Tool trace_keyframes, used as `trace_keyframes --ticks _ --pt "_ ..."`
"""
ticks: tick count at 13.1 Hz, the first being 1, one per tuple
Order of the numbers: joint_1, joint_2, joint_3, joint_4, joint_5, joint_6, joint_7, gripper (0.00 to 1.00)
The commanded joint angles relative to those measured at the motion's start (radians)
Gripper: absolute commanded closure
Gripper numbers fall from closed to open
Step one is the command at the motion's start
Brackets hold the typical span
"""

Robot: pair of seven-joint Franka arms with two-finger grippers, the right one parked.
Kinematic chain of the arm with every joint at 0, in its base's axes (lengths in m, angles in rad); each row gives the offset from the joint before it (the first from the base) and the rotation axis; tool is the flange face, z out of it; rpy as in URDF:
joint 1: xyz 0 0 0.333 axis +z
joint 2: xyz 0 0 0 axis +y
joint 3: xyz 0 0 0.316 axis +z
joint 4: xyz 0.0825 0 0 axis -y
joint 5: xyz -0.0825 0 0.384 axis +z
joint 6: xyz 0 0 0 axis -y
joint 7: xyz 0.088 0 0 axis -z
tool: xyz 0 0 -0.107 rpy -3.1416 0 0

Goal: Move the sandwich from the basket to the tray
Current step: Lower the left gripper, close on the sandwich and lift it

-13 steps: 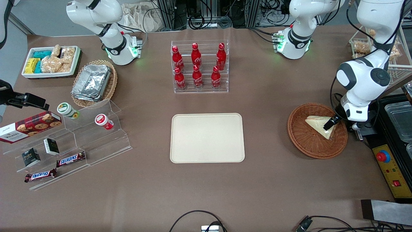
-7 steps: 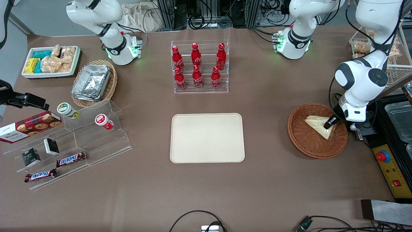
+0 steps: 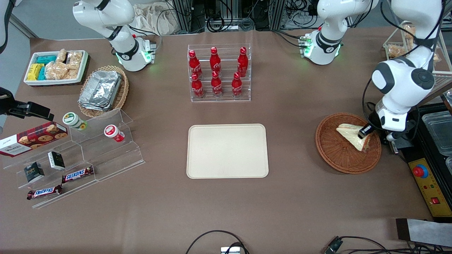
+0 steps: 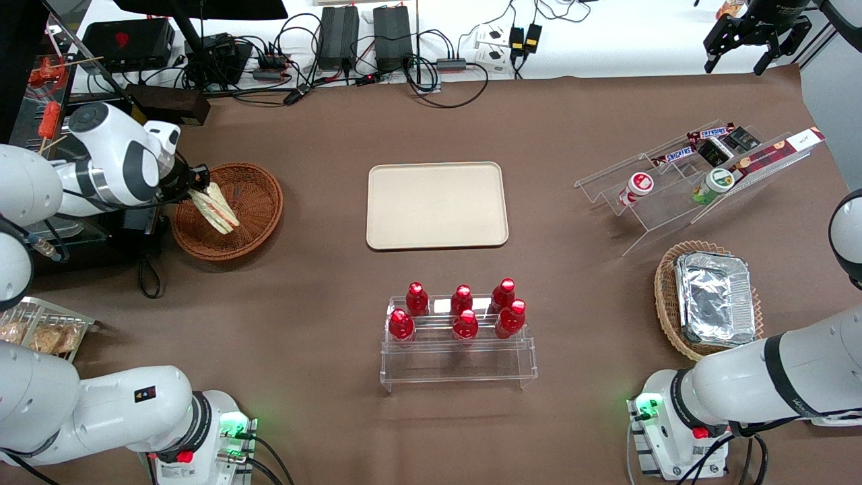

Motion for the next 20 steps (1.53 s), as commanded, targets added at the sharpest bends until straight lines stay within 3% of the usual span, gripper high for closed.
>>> trace_keyframes --ticks 1,3,10,14,20 --pt "-0.002 -0.093 -0.020 0.033 0.101 -0.146 0.066 0.96" --pt "-0.002 -0.130 -0.037 0.069 0.144 -0.256 0.169 0.95" --pt "-0.002 -0.197 -0.123 0.145 0.146 -0.390 0.546 0.93" --pt "-0.002 -0.179 -0.253 0.283 0.144 -0.562 0.527 0.93" --pt "-0.002 -0.098 -0.483 0.374 0.142 -0.585 0.182 0.92"
